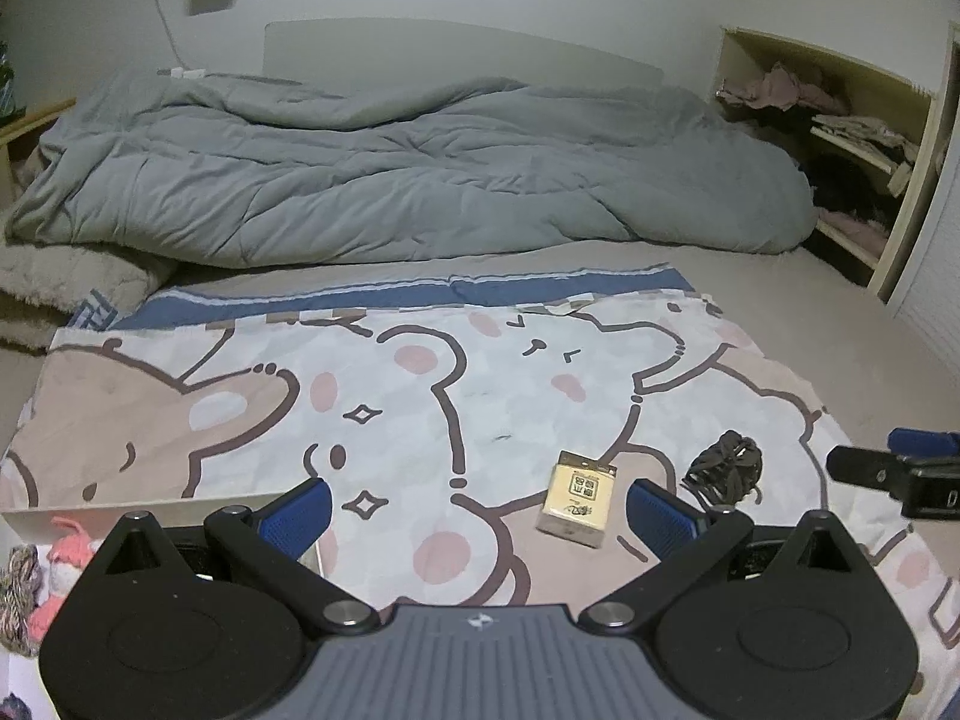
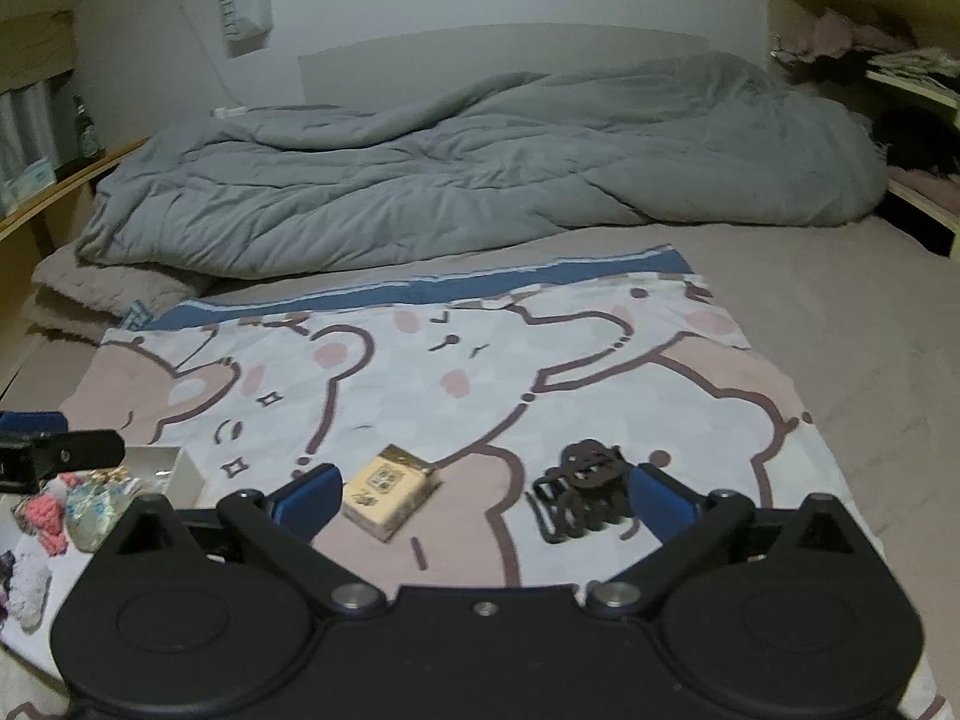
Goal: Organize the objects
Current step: 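Withdraw both tools toward the gold card packet and black hair claw, then grasp the black hair claw with the right tool while the left tool grasps the gold card packet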
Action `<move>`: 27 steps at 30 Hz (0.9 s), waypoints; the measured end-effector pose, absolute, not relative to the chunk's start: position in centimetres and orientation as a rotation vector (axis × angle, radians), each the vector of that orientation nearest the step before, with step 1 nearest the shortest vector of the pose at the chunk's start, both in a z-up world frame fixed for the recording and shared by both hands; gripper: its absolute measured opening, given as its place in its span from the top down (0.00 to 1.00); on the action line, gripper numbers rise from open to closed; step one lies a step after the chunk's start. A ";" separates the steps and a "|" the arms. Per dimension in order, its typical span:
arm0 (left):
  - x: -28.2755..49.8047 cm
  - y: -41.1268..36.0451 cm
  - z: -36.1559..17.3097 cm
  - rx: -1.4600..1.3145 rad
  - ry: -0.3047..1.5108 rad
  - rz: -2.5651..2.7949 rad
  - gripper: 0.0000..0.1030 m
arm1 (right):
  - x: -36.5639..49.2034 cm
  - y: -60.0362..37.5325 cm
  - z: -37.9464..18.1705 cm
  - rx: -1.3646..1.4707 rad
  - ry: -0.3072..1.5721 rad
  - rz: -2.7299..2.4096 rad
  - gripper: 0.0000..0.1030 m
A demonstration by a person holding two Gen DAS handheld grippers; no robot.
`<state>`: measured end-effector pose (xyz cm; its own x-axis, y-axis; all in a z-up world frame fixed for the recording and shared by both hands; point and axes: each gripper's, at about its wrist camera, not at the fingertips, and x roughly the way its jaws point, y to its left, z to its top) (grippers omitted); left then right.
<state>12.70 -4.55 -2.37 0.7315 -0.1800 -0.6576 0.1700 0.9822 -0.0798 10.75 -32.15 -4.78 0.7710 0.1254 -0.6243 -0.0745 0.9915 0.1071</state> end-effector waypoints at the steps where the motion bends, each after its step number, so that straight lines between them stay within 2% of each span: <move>1: 12.9 -4.8 -2.5 -0.010 0.723 -0.191 0.00 | 11.0 -32.5 -4.9 0.082 0.685 0.098 0.00; 11: 15.3 -7.9 -4.5 0.045 0.725 -0.194 0.00 | 13.3 -35.2 -7.0 0.117 0.729 -0.034 0.00; 21: 18.5 -11.4 -7.4 0.197 0.700 -0.239 0.00 | 16.1 -36.8 -8.7 0.283 0.735 -0.133 0.00; 27: 20.8 -12.9 -9.1 0.255 0.677 -0.336 0.00 | 17.8 -37.7 -10.8 0.417 0.804 -0.178 0.00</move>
